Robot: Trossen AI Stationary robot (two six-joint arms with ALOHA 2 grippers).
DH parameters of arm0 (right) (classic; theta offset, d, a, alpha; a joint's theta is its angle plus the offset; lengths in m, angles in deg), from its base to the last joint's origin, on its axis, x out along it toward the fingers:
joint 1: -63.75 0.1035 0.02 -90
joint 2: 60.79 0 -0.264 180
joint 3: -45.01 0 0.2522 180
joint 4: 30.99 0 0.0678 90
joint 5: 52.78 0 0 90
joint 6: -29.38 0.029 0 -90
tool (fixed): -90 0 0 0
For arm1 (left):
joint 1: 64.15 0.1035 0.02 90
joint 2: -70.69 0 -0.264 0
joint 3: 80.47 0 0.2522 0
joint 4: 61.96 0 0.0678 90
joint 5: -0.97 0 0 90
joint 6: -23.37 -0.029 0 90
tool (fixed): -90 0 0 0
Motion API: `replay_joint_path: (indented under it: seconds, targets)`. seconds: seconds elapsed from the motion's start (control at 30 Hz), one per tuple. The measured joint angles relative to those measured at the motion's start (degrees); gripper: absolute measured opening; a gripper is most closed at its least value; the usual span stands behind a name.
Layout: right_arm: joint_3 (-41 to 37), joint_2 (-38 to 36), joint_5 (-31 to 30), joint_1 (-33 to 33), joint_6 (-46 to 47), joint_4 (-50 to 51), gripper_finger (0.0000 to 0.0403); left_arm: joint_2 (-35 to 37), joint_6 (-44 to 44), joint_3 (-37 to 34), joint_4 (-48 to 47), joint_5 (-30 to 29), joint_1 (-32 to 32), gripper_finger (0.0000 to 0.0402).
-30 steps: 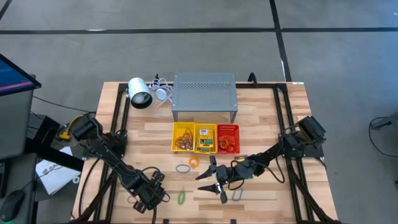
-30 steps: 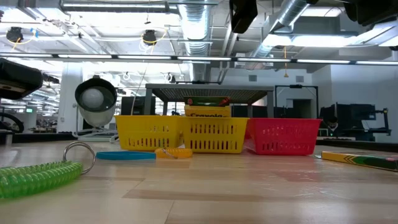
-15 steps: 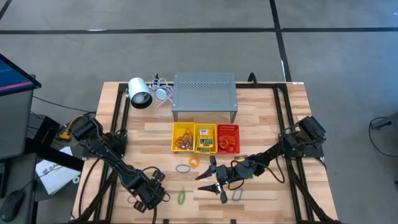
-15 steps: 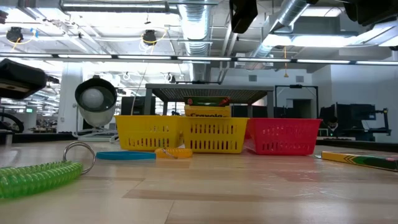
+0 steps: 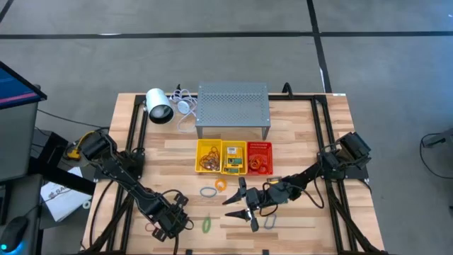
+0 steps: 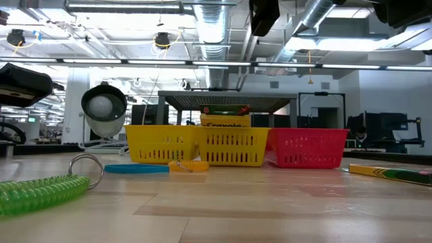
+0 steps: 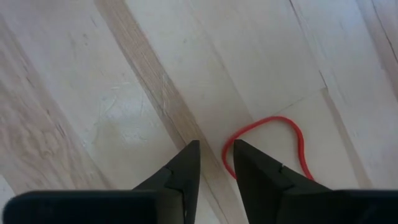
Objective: Pick & Place Office Desk Supplies
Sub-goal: Put the red rubber band into the left yellow basket
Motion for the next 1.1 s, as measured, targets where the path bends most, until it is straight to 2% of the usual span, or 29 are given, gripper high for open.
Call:
replay_joint_path:
  seconds: [0.47,0.77,1.1]
  targets:
    - [0.00,0.00,0.00,0.00,0.00,0.00,0.0175,-0.02,0.16,-0.02,0.13,0.71,0.09,0.0005]
    - [0.00,-0.01,0.00,0.02,0.02,0.00,0.0175,0.93,0.22,-0.24,-0.34,1.12,1.65,0.0001]
    - [0.00,-0.02,0.00,0.00,0.02,0.00,0.0175,8.32,0.16,-0.24,-0.17,0.37,4.52,0.0000]
